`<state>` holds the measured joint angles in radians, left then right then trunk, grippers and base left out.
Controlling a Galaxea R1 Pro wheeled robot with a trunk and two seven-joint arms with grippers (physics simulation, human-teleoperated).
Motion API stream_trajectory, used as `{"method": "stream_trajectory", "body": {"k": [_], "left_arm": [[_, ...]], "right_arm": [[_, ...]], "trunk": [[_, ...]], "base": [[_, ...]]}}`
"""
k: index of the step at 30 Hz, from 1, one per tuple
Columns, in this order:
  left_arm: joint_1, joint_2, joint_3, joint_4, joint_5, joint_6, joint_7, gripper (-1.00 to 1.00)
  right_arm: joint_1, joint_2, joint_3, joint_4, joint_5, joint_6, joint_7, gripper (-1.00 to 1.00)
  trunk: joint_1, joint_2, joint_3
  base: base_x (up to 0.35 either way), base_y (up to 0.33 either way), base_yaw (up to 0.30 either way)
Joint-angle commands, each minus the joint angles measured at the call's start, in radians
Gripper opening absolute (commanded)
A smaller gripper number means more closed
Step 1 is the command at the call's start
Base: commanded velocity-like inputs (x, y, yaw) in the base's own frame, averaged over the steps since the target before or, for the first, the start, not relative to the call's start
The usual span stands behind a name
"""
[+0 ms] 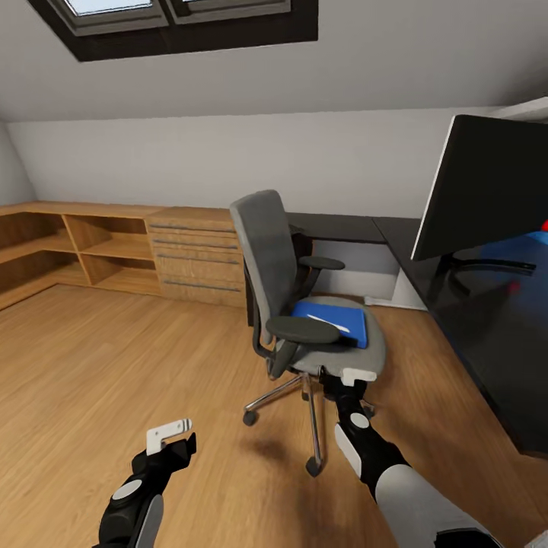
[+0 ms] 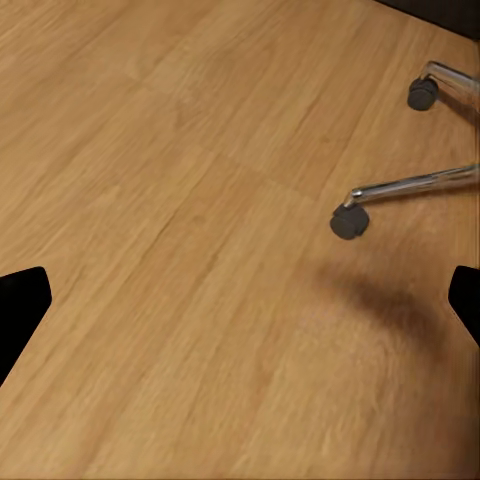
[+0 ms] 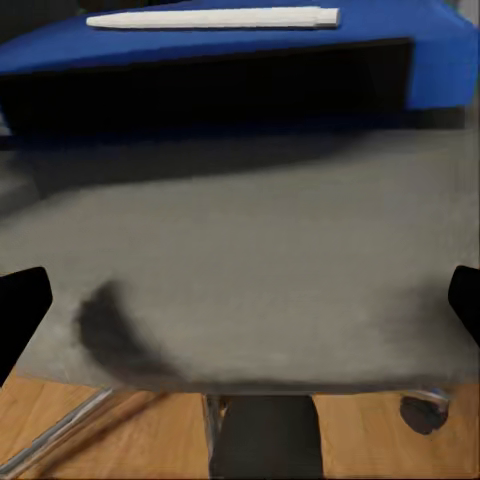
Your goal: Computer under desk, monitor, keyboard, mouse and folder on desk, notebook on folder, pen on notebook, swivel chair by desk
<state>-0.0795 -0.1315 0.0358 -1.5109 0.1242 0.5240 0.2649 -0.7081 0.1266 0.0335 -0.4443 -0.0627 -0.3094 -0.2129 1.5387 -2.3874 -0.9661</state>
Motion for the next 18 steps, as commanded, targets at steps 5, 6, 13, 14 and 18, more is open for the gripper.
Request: {"method": "stream_trajectory", "body": {"k": [5,6,13,14,18], "left_arm": [[0.000,0.000,0.001,-0.002,0.011,0.004,0.007,1.00],[0.000,0.000,0.001,-0.002,0.011,0.004,0.007,1.00],[0.000,0.000,0.001,-0.002,0.012,0.004,0.007,1.00],[0.000,0.000,0.001,-0.002,0.012,0.004,0.007,1.00],[0.000,0.000,0.000,-0.002,0.012,0.004,0.006,1.00]], "right_arm": [[-0.001,-0.022,-0.001,0.003,-0.088,-0.006,-0.001,1.00],[-0.001,-0.030,-0.001,0.004,-0.119,-0.007,0.001,1.00],[-0.001,-0.061,-0.004,0.003,-0.259,-0.008,0.031,1.00],[-0.001,-0.063,-0.006,0.003,-0.270,-0.008,0.035,1.00],[-0.001,-0.068,-0.009,0.003,-0.344,-0.008,0.053,1.00]], "trunk": [[0.000,0.000,-0.001],[0.000,0.000,-0.001],[0.000,0.000,-0.001],[0.000,0.000,-0.001],[0.000,0.000,-0.001]], "base": [[0.000,0.000,-0.255],[0.000,0.000,-0.256],[0.000,0.000,-0.258],[0.000,0.000,-0.259],[0.000,0.000,-0.261]]}}
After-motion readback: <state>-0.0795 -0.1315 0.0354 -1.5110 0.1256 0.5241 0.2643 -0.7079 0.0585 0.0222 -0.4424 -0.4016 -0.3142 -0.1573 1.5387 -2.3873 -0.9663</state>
